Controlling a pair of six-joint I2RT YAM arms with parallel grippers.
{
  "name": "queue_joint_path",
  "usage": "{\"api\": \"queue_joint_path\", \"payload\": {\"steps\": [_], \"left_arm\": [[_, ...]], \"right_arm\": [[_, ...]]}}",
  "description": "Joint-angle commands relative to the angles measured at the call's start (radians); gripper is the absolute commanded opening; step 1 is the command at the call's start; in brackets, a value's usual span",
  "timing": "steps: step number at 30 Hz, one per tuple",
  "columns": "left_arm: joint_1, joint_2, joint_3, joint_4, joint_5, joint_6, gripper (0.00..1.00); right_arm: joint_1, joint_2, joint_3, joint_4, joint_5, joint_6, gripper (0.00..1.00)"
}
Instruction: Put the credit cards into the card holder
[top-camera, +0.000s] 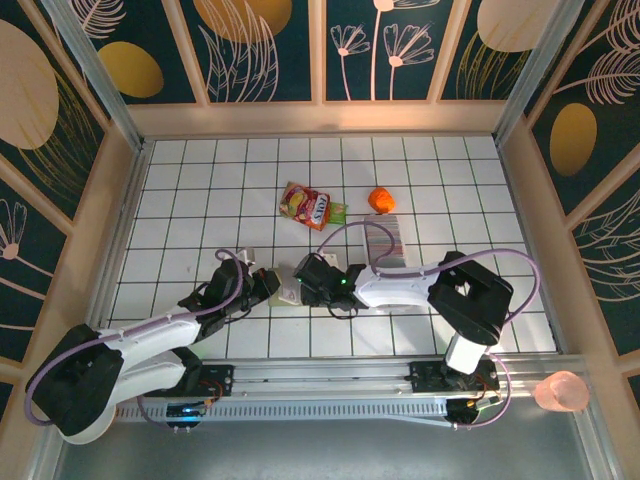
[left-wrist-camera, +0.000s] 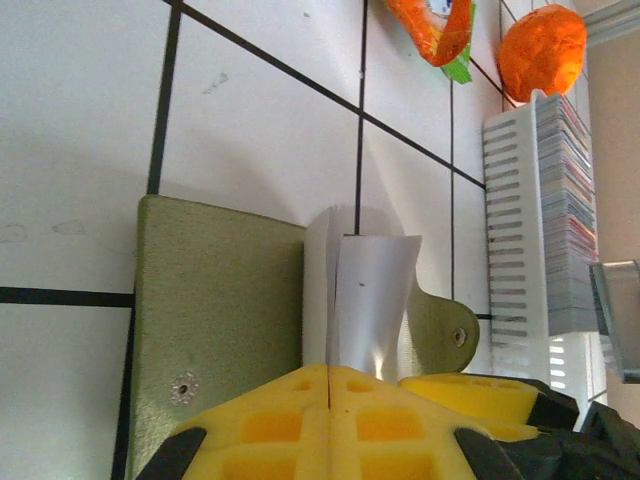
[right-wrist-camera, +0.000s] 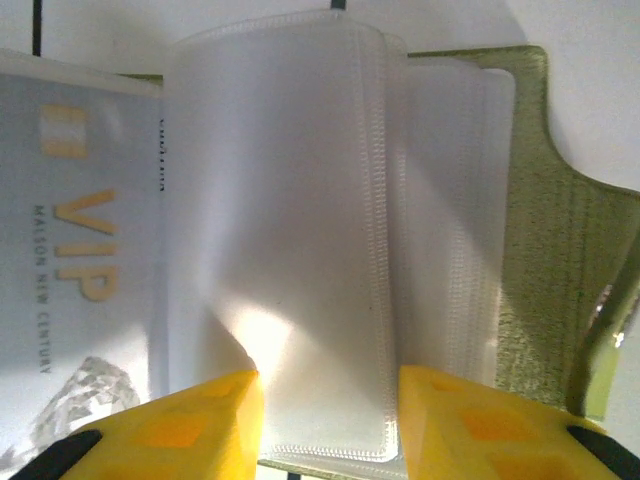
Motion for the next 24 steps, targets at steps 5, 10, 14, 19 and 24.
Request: {"api": "queue_joint_path", "payload": {"steps": [5, 10, 14, 19, 24], "left_arm": [[-0.002, -0.013, -0.026, -0.019, -0.037, 0.010, 0.01], [-0.002, -0.002, -0.030, -0.015, -0.034, 0.010, 0.00], [-0.002, 0.011, -0.033, -0.014, -0.038, 0.012, 0.00], [-0.002, 0.021, -0.033, -0.021, -0.049, 0.017, 0.01], [-0.002, 0.018, -0.037, -0.030, -0.063, 0.018, 0.02]], "right_arm": [[-0.006, 0.041, 0.006, 0.077, -0.063, 0.021, 0.40], [-0.005, 0.044, 0.004, 0.112, -0.081, 0.030, 0.40], [-0.005, 0.047, 0.010, 0.137, -0.093, 0.035, 0.40], [-0.005, 0.048, 0.011, 0.165, -0.110, 0.037, 0.40], [-0.005, 0.052, 0.019, 0.172, -0.118, 0.039, 0.40]]}}
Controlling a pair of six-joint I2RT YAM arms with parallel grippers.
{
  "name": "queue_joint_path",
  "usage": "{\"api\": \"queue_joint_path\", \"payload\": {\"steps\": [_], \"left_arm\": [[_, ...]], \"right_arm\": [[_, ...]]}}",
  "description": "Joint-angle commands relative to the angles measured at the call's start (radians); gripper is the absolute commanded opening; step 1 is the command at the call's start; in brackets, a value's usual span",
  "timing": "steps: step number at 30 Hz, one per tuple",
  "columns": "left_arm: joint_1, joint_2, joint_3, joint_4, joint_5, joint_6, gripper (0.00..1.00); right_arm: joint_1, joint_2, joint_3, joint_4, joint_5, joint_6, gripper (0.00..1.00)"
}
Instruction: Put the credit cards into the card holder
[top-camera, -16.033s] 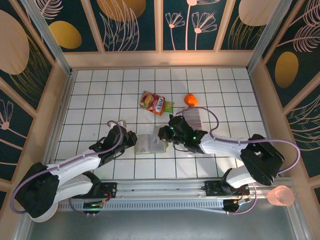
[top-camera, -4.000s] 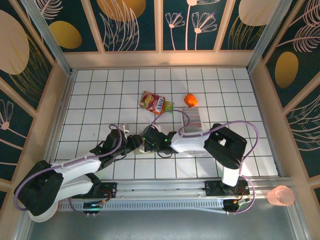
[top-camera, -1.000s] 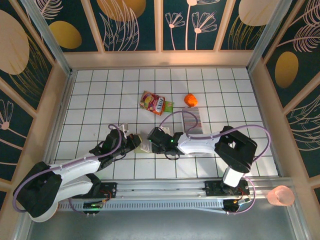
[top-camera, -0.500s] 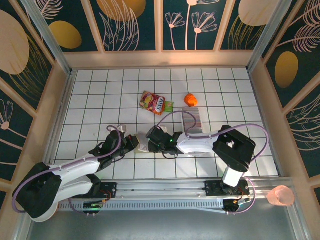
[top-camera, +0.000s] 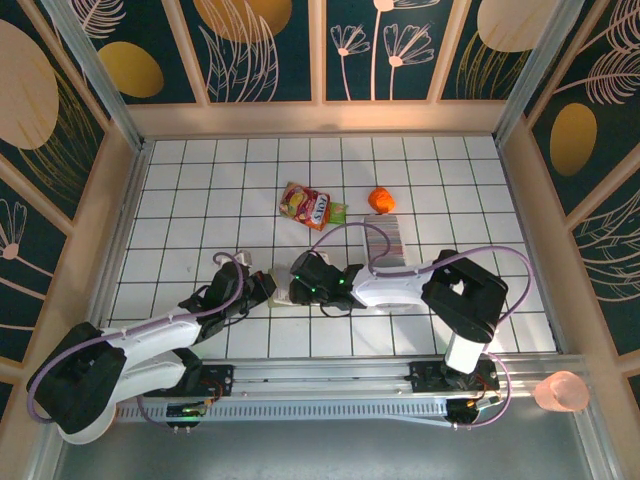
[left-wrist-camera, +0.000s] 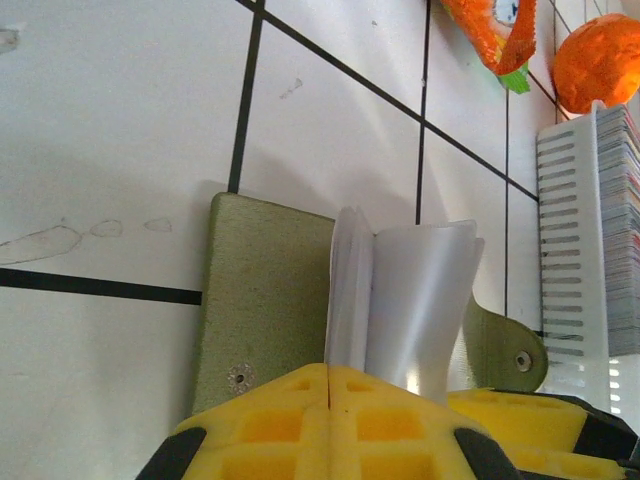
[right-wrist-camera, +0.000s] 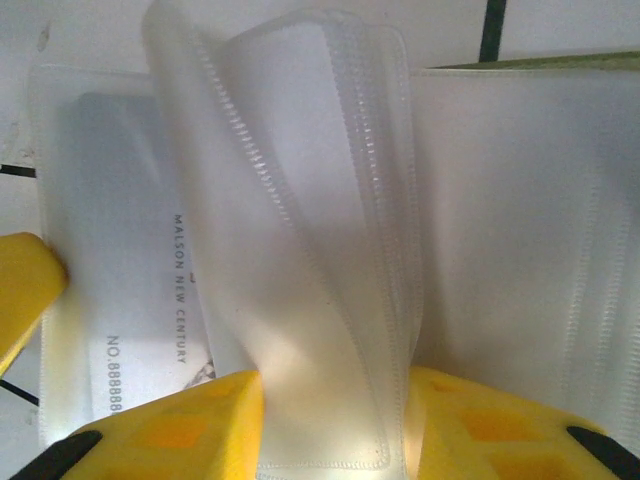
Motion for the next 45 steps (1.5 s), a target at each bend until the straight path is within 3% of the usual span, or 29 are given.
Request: {"api": "queue_joint_path", "payload": {"steps": [1, 13, 25, 34, 40, 42, 44, 45], "left_arm": [[-0.002, 0.004, -0.013, -0.023, -0.012, 0.018, 0.02], [-0.002, -0.005, -0.017, -0.044, -0.031, 0.023, 0.02], [-0.002, -0.012, -0.014, -0.065, -0.041, 0.028, 0.03], [-0.002, -0.129, 0.028, -0.200, -0.125, 0.068, 0.25], [-0.002, -0.218, 0.049, -0.243, -0.160, 0.088, 0.27], [-0.001, -0.202, 0.049, -0.221, -0.137, 0.086, 0.27], [-0.001, -0.162, 0.054, -0.194, -0.103, 0.084, 0.26], [-0.002, -0.142, 0.056, -0.184, -0.088, 0.085, 0.25]], "right_arm": [[-0.004, 0.019, 0.017, 0.038, -0.018, 0.018, 0.40], [-0.001, -0.030, 0.025, -0.029, 0.047, 0.008, 0.42], [0.000, -0.077, 0.017, -0.044, 0.067, -0.013, 0.50], [-0.008, -0.081, -0.003, -0.057, 0.088, -0.018, 0.56], [-0.010, -0.091, 0.002, -0.085, 0.109, -0.022, 0.57], [-0.010, -0.107, 0.012, -0.144, 0.160, -0.026, 0.60], [-0.005, -0.126, 0.020, -0.212, 0.225, -0.024, 0.76], [-0.006, -0.136, 0.022, -0.234, 0.243, -0.024, 0.77]]}}
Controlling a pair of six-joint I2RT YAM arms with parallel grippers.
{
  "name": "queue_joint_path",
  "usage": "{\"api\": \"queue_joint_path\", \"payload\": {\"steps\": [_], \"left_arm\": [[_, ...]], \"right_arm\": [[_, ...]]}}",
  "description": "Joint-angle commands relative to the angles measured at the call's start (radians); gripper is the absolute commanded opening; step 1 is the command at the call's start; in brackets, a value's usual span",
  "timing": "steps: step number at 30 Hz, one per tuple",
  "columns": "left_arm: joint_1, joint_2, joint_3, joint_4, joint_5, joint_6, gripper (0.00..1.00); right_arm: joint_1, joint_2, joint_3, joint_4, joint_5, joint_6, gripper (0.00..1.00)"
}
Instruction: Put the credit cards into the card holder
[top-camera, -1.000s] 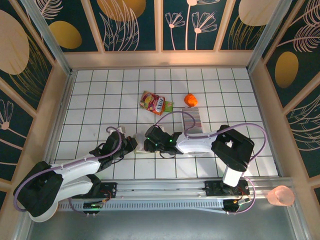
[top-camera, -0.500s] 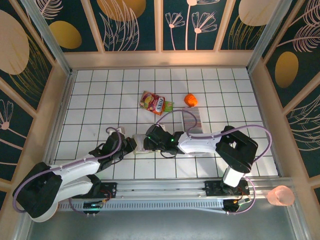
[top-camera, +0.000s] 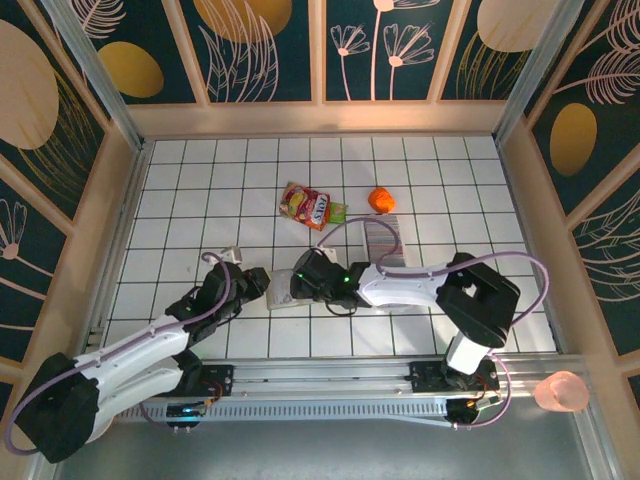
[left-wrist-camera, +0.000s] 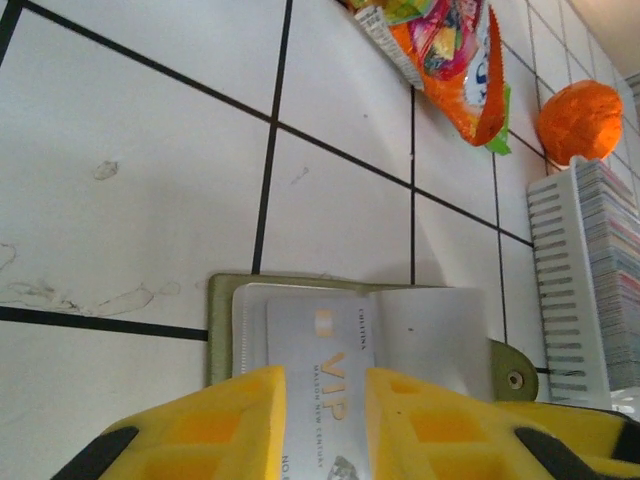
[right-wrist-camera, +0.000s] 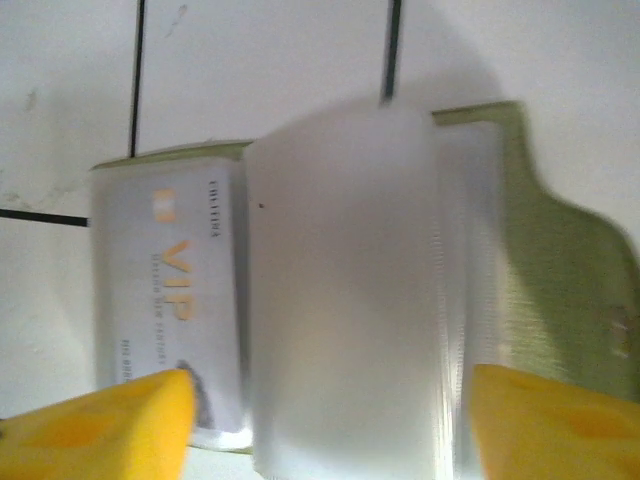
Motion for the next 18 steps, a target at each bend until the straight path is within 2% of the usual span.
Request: {"api": "queue_joint_path", "payload": {"steps": [1, 6, 13, 18], "left_arm": [[-0.002, 0.064, 0.026, 0.026, 0.052, 0.016, 0.24], [-0.002, 0.167, 0.034, 0.085, 0.108, 0.011, 0.17], [-0.002, 0.204, 0.029, 0.111, 0.111, 0.005, 0.16], [-0.002, 0.209, 0.027, 0.074, 0.068, 0.010, 0.18]], "right_arm": [[-0.002, -0.067, 0.019, -0.139, 0.134, -0.007, 0.77], [0.000, -0.093, 0.006, -0.133, 0.122, -0.012, 0.72], [0.003, -0.032, 0.024, -0.056, 0.046, -0.028, 0.53], [0.002, 0.006, 0.039, -0.036, 0.016, -0.037, 0.52]]}}
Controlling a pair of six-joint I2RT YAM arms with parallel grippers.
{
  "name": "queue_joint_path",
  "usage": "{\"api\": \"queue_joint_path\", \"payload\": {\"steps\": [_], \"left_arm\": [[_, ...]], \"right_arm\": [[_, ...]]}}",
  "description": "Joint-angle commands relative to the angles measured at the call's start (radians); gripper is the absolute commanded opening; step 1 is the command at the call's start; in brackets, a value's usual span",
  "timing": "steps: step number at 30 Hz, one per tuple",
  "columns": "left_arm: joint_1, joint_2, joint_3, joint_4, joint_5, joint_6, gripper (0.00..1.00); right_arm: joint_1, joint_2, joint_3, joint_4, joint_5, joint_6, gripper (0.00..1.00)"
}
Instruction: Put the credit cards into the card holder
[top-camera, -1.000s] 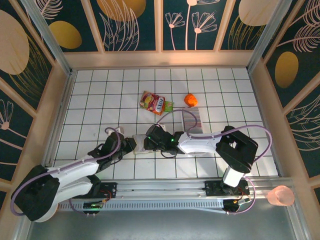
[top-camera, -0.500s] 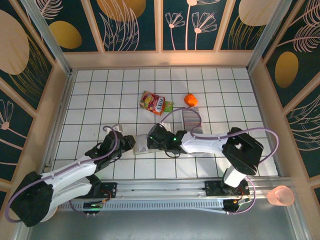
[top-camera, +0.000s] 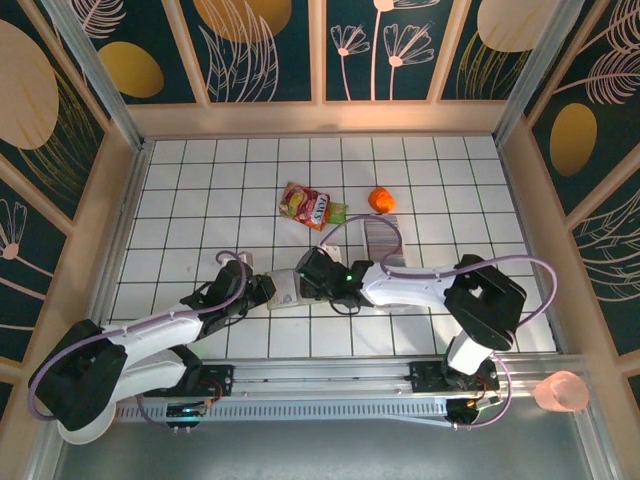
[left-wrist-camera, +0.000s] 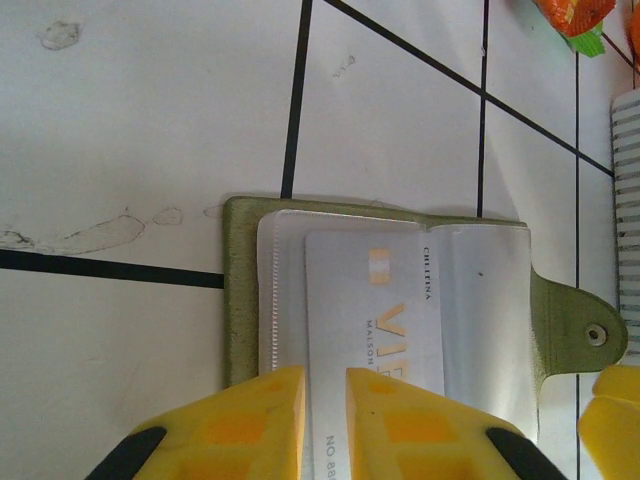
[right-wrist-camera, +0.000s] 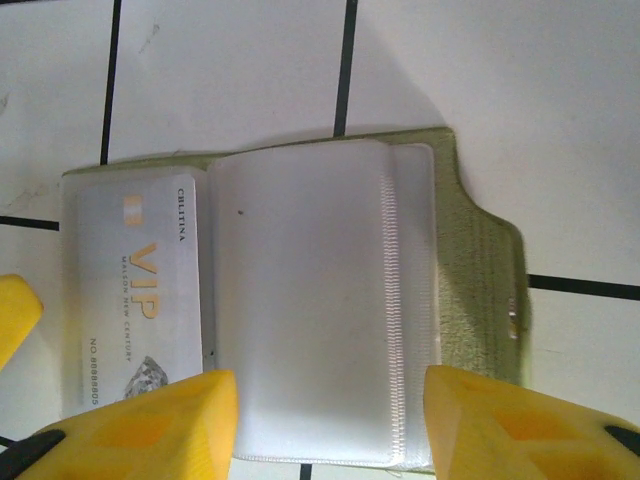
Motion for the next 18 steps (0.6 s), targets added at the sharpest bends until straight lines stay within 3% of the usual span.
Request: {"api": "queue_joint_path", "payload": {"steps": [1, 18], "left_arm": [[-0.002, 0.009, 0.016, -0.001, -0.029, 0.003, 0.19], [-0.002, 0.030, 0.003, 0.025, -0.010, 0.000, 0.18]], "right_arm": [[0.002, 0.033, 0.032, 0.023, -0.019, -0.011, 0.52], [0.001, 0.111, 0.033, 0.080, -0.094, 0.002, 0.49]]}}
